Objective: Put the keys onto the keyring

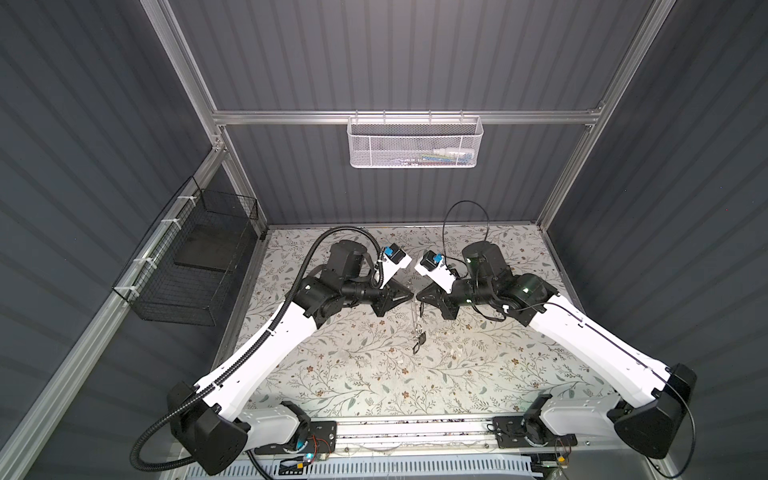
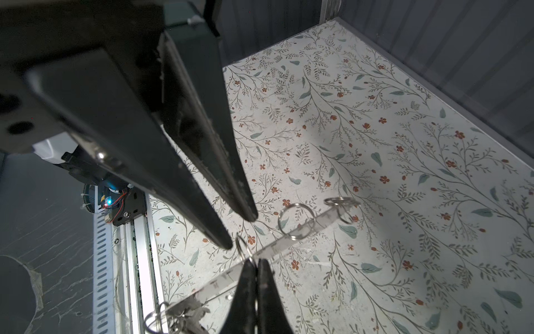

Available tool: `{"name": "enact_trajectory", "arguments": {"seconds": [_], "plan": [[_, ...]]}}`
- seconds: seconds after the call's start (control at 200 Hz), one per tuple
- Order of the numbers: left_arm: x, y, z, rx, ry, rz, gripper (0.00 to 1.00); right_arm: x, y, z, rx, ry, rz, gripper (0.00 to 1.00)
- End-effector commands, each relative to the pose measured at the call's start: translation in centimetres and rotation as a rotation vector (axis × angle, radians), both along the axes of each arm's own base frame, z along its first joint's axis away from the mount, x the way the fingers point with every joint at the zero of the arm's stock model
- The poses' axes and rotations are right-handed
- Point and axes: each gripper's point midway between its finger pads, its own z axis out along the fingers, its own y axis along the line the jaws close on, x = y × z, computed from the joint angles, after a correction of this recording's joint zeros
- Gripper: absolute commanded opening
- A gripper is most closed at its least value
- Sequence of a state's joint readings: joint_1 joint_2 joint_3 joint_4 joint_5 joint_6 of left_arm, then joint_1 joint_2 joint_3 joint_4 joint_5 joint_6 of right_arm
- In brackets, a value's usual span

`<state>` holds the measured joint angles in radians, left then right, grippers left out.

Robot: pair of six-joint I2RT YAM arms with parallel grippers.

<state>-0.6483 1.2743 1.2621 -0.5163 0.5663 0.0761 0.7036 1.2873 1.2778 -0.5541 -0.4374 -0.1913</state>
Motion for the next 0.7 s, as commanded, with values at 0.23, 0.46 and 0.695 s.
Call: {"name": "enact_trajectory", "arguments": {"seconds": [0.23,0.46,0.695], "plan": [[-0.42,-0.48,0.6,-0.021,0.005,-0.037,0.16,-0.64,0.51,2.46,0.06,-0.053,0.028,0.02],[-0.65,-0.58,0.4,-0.022,0.015,-0.054,0.13,-0.76,0.78,2.63,0.066,-0.056,0.037,0.02],[-0.92,-0.61,0.11,-0.014,0.026,-0.069,0.12,-0.83,0.74,2.71,0.066,-0.059,0.036,0.02]]}}
